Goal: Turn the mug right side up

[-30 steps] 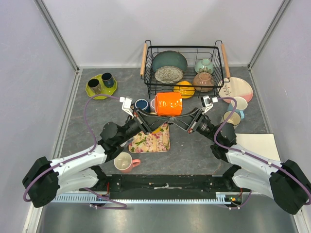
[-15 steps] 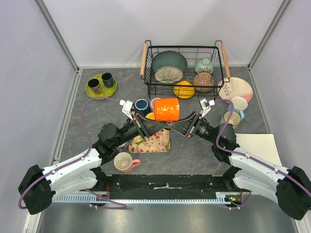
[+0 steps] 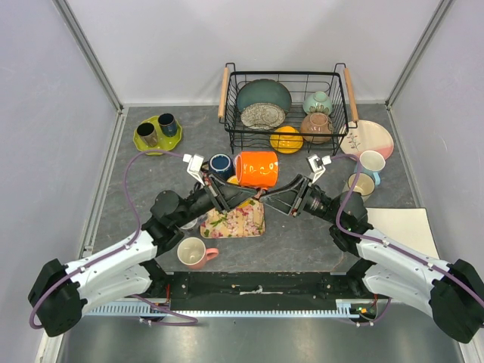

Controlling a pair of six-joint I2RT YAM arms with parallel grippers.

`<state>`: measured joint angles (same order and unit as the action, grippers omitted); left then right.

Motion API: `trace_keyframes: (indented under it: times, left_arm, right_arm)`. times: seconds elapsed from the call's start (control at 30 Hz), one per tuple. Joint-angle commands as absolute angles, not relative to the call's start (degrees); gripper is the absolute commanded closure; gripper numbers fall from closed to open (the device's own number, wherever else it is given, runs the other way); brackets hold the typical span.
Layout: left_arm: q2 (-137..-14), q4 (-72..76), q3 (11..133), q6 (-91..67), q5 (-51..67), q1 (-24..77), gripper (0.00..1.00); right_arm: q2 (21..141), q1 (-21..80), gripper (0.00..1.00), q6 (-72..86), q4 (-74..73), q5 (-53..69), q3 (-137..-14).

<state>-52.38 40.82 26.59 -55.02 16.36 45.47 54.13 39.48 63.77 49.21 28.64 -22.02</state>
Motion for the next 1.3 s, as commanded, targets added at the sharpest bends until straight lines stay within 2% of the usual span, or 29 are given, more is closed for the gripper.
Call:
trace_keyframes:
  times: [0.0,0.1,0.23,0.53,0.67,0.9,1.27]
  left_arm:
    - [-50.01,46.76,27.42,-51.42,11.60,43.95,0.98]
    - [-48.61,41.87,27.86,-49.58,10.38,43.95,0.98]
    - [-45.62,28.18,32.59,-43.08,6.69,43.95,0.98]
    - [-40.52,-6.89,42.87,-27.79,-4.81,43.95,0.98]
    - [-38.41,-17.80,46.14,-23.74,-10.36,43.95,0.98]
    - [-46.65,-35.38,55.10,-19.60,-17.83,43.16,0.98]
    - [-60.72,-38.41,58.54,-15.03,-12.31,37.80,0.98]
  right_arm:
    - [53.00,39.81,0.55,64.69,53.70,32.70,-23.99]
    - [53.26,39.81,0.51,63.81,52.39,33.74,-24.52]
    - [51.08,39.73,0.47,57.93,40.12,33.67,-26.63]
    - [47.29,39.81,0.47,45.63,20.78,31.65,-30.85]
    - [45.88,39.81,0.46,38.95,11.44,29.01,-33.57]
    - [46.32,39.81,0.47,34.98,6.07,26.81,-34.28]
    - [46.41,39.81,0.47,32.17,2.46,26.72,-36.12]
